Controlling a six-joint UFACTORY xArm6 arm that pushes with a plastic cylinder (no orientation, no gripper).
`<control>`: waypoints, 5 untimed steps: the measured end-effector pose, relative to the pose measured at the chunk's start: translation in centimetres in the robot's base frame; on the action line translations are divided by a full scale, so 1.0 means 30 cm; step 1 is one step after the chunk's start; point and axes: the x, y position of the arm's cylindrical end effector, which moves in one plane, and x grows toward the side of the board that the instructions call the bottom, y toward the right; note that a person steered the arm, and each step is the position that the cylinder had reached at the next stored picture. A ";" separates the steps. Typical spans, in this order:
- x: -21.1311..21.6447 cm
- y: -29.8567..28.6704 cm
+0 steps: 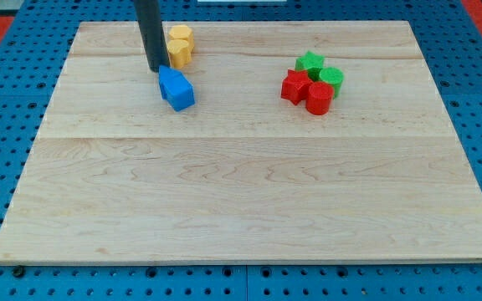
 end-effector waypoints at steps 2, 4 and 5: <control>0.170 0.158; 0.012 0.288; 0.007 0.308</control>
